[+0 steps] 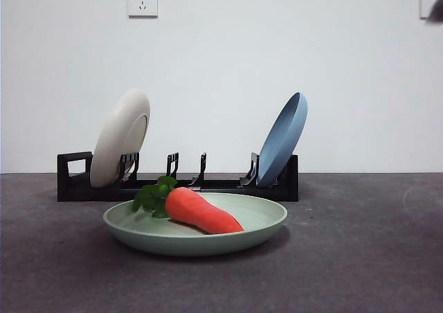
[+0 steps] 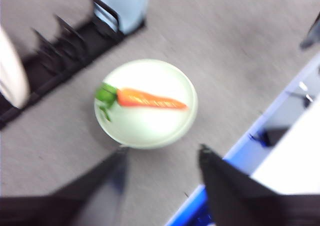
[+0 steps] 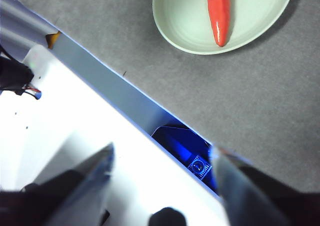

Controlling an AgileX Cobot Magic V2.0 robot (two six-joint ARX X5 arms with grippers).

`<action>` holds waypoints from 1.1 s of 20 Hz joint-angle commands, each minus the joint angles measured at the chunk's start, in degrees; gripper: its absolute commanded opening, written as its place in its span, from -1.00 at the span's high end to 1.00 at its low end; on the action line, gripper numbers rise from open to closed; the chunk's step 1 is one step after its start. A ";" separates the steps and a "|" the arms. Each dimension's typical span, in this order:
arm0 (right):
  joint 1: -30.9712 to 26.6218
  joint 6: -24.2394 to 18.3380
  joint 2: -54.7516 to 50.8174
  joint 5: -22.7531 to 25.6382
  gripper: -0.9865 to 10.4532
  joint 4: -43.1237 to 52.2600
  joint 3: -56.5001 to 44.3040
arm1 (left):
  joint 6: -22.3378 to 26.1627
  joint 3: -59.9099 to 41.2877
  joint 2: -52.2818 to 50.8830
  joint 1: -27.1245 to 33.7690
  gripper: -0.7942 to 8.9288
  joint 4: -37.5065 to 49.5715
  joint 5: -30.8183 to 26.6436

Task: Take the green plate from the plate rack,put the plate on the table,take the carrot from the table,put the carrot in the plate

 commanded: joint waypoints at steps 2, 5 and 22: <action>0.15 -0.28 -1.79 0.04 0.84 0.22 -0.22 | 0.39 -0.22 -0.04 -0.17 0.85 -0.26 0.33; 0.13 0.13 -2.21 0.20 0.83 0.44 -0.22 | 0.42 -0.22 -0.04 -0.17 0.85 -0.24 0.26; 0.13 0.20 -2.21 0.22 0.83 0.37 -0.22 | 0.42 -0.22 -0.02 -0.17 0.84 -0.20 -0.13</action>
